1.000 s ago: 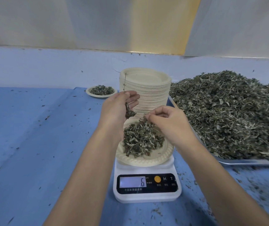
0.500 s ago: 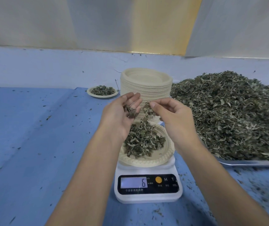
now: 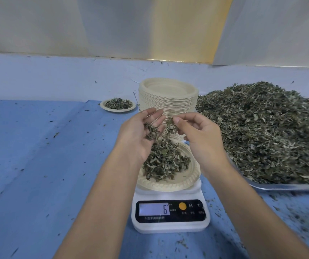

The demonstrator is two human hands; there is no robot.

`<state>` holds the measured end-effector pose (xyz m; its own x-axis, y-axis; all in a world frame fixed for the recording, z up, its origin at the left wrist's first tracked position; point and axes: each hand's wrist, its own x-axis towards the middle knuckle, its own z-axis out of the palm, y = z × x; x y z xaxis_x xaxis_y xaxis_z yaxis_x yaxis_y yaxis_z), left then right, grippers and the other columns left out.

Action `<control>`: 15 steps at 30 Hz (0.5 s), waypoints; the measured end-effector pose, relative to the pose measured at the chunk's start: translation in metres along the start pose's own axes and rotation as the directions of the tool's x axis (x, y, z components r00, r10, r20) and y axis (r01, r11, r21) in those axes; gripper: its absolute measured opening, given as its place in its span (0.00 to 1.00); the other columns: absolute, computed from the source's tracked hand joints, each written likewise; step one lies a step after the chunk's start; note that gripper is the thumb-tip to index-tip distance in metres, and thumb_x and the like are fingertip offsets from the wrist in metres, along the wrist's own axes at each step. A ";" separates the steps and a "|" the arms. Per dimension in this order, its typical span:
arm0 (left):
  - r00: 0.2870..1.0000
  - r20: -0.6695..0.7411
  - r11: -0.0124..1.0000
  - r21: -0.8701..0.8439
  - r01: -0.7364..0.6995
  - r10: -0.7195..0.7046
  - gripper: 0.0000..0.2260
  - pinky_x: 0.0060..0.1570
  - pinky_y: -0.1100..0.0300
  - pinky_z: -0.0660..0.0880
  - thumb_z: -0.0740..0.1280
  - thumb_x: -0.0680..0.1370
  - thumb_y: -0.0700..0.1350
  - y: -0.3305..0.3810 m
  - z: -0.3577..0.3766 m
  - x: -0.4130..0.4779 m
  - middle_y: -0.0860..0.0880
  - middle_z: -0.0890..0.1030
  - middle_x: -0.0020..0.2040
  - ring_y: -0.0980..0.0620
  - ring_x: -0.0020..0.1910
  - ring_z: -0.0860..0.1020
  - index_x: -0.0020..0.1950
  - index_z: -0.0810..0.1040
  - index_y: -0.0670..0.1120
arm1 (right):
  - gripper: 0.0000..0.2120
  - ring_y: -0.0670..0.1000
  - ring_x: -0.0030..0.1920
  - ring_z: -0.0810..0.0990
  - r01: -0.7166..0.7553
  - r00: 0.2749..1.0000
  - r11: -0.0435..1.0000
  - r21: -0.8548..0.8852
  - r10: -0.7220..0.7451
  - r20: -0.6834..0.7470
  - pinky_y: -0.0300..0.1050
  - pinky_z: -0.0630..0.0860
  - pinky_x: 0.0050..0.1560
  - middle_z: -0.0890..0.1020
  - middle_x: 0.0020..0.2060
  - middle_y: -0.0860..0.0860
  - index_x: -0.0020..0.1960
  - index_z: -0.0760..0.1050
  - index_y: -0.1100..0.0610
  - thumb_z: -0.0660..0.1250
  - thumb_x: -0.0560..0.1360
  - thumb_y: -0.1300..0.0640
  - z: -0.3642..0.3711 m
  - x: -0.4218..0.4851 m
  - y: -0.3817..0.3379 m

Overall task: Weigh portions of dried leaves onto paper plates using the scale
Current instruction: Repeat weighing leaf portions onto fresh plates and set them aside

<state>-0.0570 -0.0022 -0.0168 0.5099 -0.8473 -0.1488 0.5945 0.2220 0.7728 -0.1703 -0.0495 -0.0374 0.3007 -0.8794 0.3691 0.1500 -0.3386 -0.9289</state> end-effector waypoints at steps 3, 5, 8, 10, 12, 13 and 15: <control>1.000 -0.024 0.999 -0.032 -0.019 0.019 0.09 0.45 0.60 0.78 0.56 0.82 0.39 0.001 -0.002 0.002 0.46 0.83 0.44 0.52 0.43 0.82 0.47 0.75 0.42 | 0.01 0.35 0.29 0.76 -0.013 1.000 1.000 0.005 0.013 0.007 0.26 0.70 0.33 0.79 0.26 0.41 0.44 0.80 0.57 0.70 0.74 0.61 0.000 0.000 -0.001; 0.999 -0.038 0.999 -0.046 -0.027 0.025 0.10 0.46 0.59 0.78 0.56 0.82 0.40 0.001 -0.002 0.003 0.46 0.84 0.43 0.51 0.43 0.82 0.47 0.75 0.42 | 0.02 0.35 0.29 0.76 -0.026 1.000 1.000 0.006 0.026 0.011 0.26 0.71 0.34 0.80 0.26 0.43 0.44 0.79 0.56 0.70 0.74 0.61 0.000 0.000 -0.001; 0.998 -0.046 0.997 -0.066 -0.034 0.031 0.10 0.45 0.59 0.79 0.56 0.82 0.40 0.002 -0.003 0.005 0.47 0.84 0.41 0.52 0.42 0.82 0.47 0.75 0.41 | 0.02 0.37 0.30 0.76 -0.031 0.999 0.999 0.015 0.031 0.009 0.27 0.72 0.35 0.80 0.27 0.45 0.43 0.79 0.55 0.70 0.74 0.61 0.001 0.001 -0.001; 0.998 -0.055 0.996 -0.077 -0.037 0.033 0.10 0.43 0.60 0.79 0.56 0.82 0.40 0.002 -0.004 0.005 0.47 0.84 0.39 0.52 0.41 0.82 0.47 0.75 0.42 | 0.02 0.37 0.30 0.76 -0.032 0.999 0.999 0.024 0.032 0.012 0.27 0.72 0.35 0.80 0.27 0.45 0.43 0.79 0.56 0.70 0.74 0.61 0.001 0.001 -0.001; 0.997 -0.068 0.996 -0.083 -0.041 0.035 0.10 0.43 0.60 0.79 0.56 0.82 0.41 0.002 -0.004 0.005 0.48 0.84 0.38 0.53 0.40 0.83 0.47 0.75 0.42 | 0.03 0.37 0.30 0.77 -0.029 0.999 0.999 0.036 0.028 0.019 0.28 0.72 0.35 0.81 0.29 0.46 0.44 0.79 0.56 0.70 0.74 0.62 0.001 0.000 -0.001; 0.997 -0.074 0.995 -0.086 -0.043 0.037 0.10 0.43 0.60 0.79 0.56 0.82 0.41 0.002 -0.004 0.005 0.48 0.84 0.38 0.53 0.40 0.83 0.47 0.75 0.42 | 0.02 0.37 0.31 0.78 -0.031 0.999 0.999 0.042 0.030 0.025 0.28 0.72 0.35 0.82 0.31 0.48 0.44 0.79 0.57 0.69 0.74 0.63 0.001 0.000 0.000; 0.996 -0.084 0.995 -0.088 -0.048 0.040 0.10 0.42 0.61 0.80 0.56 0.83 0.41 0.002 -0.004 0.004 0.48 0.84 0.39 0.53 0.40 0.82 0.47 0.75 0.42 | 0.01 0.37 0.31 0.79 -0.042 0.998 0.998 0.042 0.040 0.038 0.28 0.72 0.34 0.83 0.33 0.51 0.46 0.79 0.58 0.69 0.75 0.63 0.001 0.000 0.000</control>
<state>-0.0509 -0.0028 -0.0182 0.5838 -0.7942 -0.1687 0.6220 0.3038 0.7217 -0.1696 -0.0487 -0.0376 0.3420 -0.8790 0.3322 0.1770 -0.2870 -0.9414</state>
